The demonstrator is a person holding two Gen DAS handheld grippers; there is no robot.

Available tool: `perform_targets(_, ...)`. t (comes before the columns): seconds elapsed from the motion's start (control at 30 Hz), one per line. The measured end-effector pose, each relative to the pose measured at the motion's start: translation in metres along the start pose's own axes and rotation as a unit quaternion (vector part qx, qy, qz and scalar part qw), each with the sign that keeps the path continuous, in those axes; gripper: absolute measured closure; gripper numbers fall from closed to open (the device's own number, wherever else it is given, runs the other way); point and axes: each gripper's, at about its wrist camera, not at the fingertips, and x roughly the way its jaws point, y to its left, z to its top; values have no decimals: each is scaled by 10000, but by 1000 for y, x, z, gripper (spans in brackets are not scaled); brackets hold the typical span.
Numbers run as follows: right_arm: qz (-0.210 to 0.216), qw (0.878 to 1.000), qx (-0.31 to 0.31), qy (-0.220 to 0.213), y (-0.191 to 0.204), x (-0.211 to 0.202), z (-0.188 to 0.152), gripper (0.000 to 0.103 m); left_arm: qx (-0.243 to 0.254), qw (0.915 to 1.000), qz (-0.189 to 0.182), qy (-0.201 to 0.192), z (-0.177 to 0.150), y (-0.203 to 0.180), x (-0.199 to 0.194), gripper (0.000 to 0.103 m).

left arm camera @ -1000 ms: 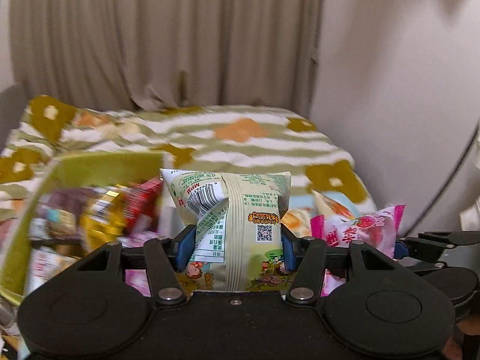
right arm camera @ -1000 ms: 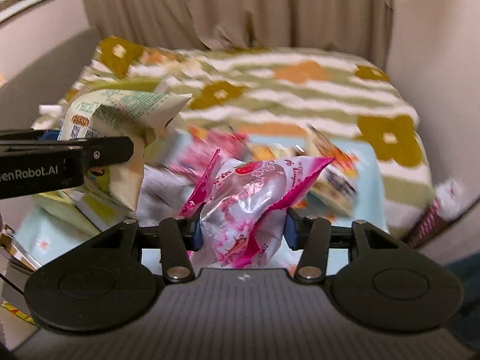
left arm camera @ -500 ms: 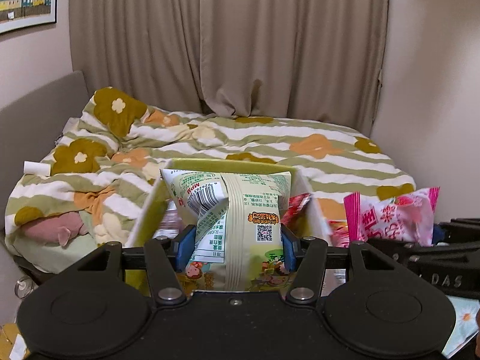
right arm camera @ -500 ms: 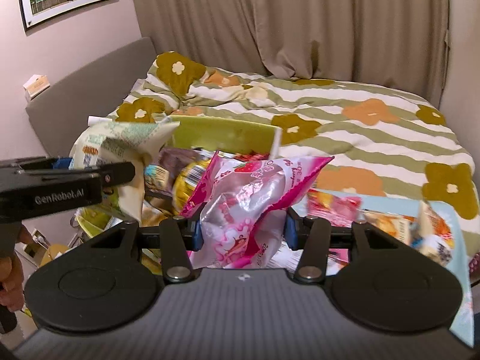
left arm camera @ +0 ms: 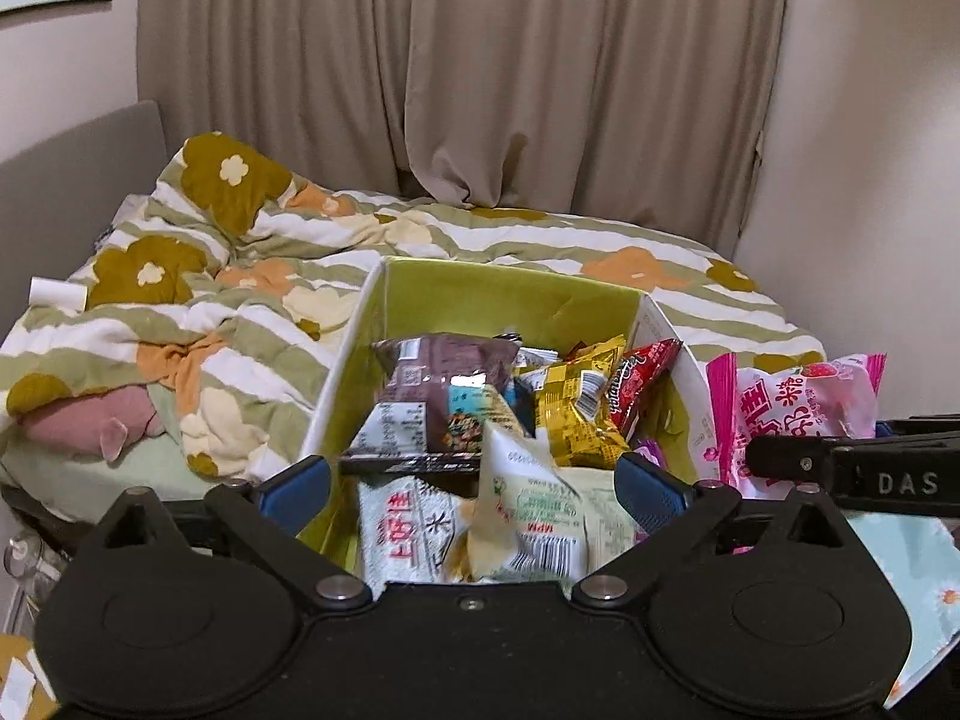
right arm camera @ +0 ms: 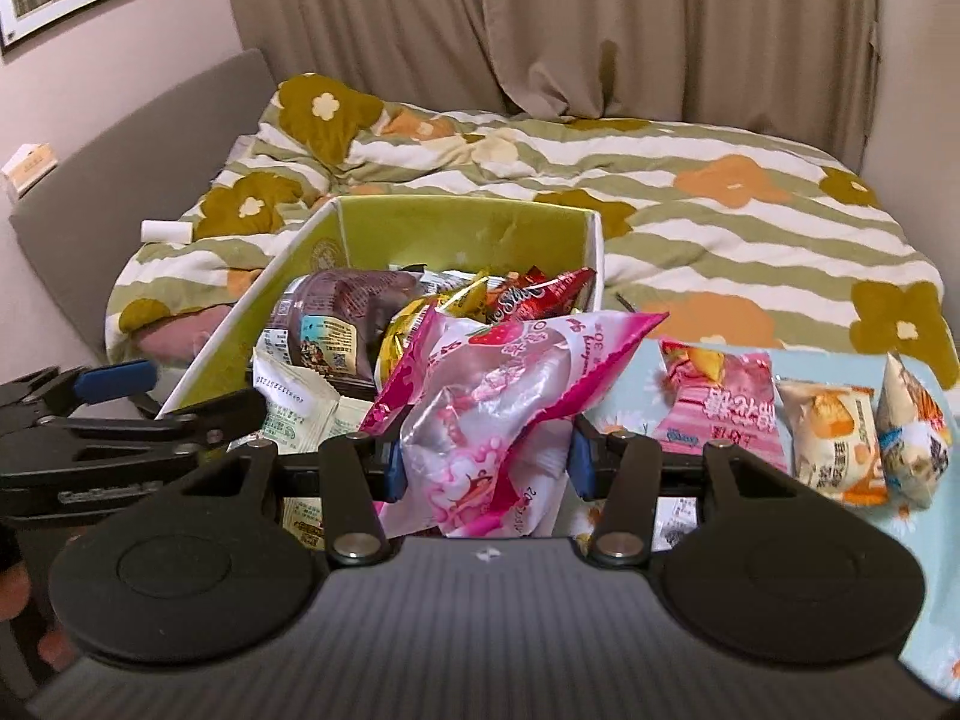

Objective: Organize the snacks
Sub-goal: 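Carry both bags over the yellow box and open both tools to drop them, then move both tools back from the box toward the remaining snacks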

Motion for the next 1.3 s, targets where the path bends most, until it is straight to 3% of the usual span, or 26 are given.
perform_targets(0.17, -52, 9999, 64, -66, 4, -3, 3, 38, -118, 9999, 31, -72, 0, 17, -13, 1)
perform_targets(0.37, -430, 9990, 42, 94, 17, 10, 3, 35, -250, 9996, 25, -129, 5, 28, -19, 0)
perform_targets(0.4, -495, 9987, 60, 125, 20, 13, 2, 27, -262, 9996, 18, -140, 5, 30, -20, 0)
perform_targets(0.43, -549, 9984, 80, 146, 21, 16, 0, 8, -277, 9995, 6, -143, 5, 31, -20, 0)
perform_targets(0.47, -627, 9979, 136, 115, 22, 18, -2, 0, -285, 9995, -4, -139, 4, 32, -21, 0)
perform_targets(0.73, -716, 9973, 139, -121, 23, 8, -22, 0, -297, 9995, -70, 10, -6, 33, -20, 0)
perform_targets(1.03, -771, 9959, 128, -446, 20, -18, -23, 0, -85, 9998, -43, -148, 0, 25, -34, 0)
perform_targets(1.3, -827, 9943, 308, -605, -1, -60, -27, 0, 116, 9990, -295, -323, 10, -2, -48, 0)
